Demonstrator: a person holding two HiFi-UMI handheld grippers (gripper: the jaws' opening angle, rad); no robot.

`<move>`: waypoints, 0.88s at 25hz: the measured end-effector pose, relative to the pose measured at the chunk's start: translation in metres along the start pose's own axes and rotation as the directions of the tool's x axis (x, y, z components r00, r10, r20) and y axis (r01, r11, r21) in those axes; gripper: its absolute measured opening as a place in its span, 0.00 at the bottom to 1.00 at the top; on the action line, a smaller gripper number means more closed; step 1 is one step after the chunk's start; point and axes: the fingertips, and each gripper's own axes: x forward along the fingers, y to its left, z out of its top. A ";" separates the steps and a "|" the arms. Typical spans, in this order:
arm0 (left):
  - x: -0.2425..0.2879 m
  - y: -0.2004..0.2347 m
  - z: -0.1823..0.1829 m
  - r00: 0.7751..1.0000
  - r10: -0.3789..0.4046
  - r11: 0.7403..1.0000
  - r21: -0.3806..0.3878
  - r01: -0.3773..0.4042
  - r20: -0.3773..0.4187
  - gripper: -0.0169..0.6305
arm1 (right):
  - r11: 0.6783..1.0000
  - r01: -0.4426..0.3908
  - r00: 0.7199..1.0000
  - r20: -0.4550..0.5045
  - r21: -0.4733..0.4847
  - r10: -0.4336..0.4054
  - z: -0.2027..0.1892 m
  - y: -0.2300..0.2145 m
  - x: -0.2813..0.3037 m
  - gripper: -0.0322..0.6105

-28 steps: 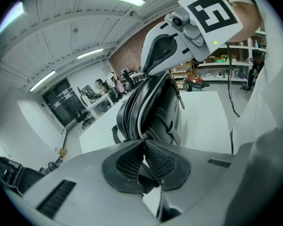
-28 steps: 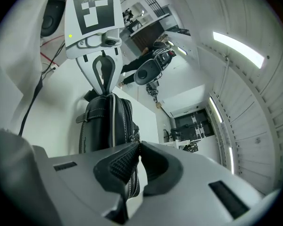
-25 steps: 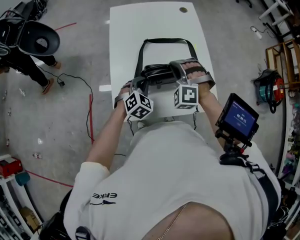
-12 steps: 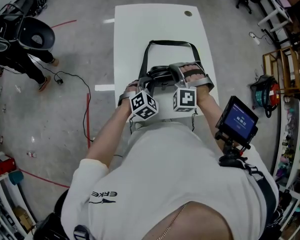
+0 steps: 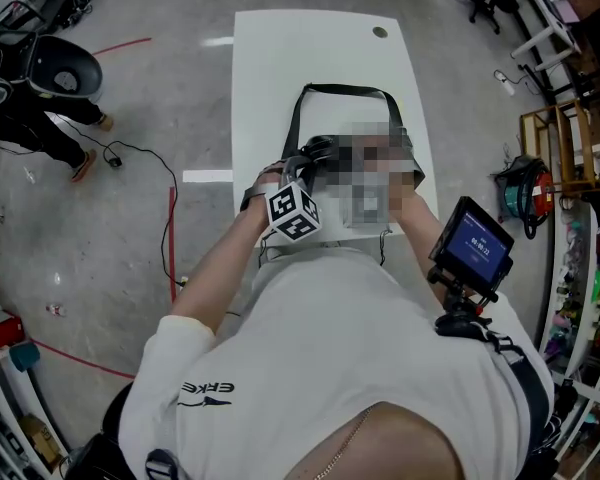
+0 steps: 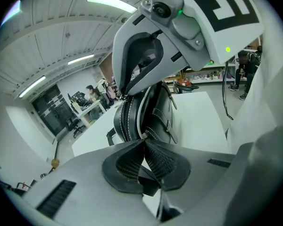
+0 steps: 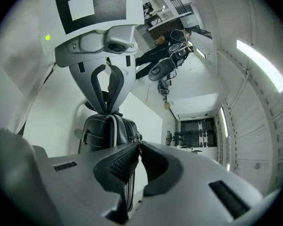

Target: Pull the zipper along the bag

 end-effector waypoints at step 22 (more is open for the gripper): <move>0.007 -0.004 0.020 0.998 -0.041 0.999 0.018 0.041 0.047 0.03 | 0.982 0.026 0.999 0.027 -0.189 -0.021 0.028 0.003 0.013 0.07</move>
